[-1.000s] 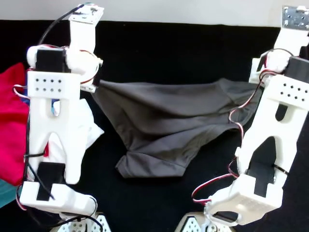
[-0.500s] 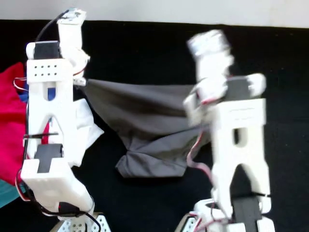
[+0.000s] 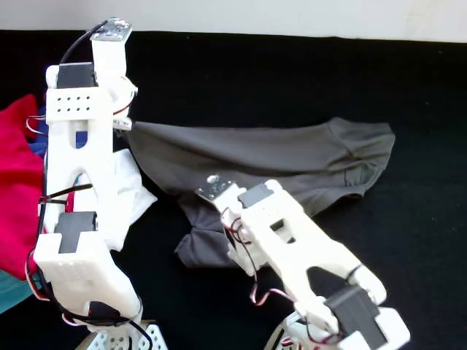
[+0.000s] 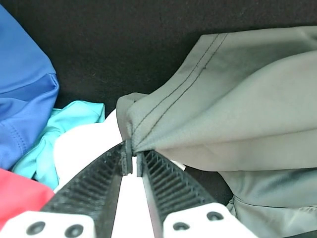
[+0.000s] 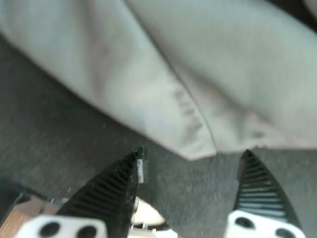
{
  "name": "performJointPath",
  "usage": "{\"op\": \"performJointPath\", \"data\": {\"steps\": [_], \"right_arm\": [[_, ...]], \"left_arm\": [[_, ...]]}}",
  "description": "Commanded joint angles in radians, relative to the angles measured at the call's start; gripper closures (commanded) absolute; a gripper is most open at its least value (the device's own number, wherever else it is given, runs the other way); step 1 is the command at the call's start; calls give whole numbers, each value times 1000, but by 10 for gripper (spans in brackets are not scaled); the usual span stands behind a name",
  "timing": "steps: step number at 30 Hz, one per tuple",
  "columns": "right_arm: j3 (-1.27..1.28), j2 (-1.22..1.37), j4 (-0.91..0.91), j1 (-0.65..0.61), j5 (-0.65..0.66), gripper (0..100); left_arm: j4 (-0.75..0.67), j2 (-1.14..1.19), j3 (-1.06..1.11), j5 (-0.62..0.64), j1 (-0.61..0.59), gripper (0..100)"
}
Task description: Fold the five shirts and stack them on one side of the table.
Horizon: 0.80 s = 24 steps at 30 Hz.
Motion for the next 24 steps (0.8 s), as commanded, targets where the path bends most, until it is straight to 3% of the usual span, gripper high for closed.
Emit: {"op": "performJointPath", "data": {"steps": [1,6,10,13,18,24], "right_arm": [[-2,99,-93,39,9,728],[-145,229,-166,306,9,786],[-358,242,-114,536,5,786],[-484,245,-77,639,3,786],[-579,240,-61,711,3,786],[-671,237,189,674,11,786]], "left_arm": [[-9,-10,-8,6,-13,992],[17,-10,-7,6,-13,992],[34,-10,-7,6,-13,992],[34,-7,-5,6,-13,992],[28,-1,-4,6,-5,992],[26,1,-7,6,-5,992]]}}
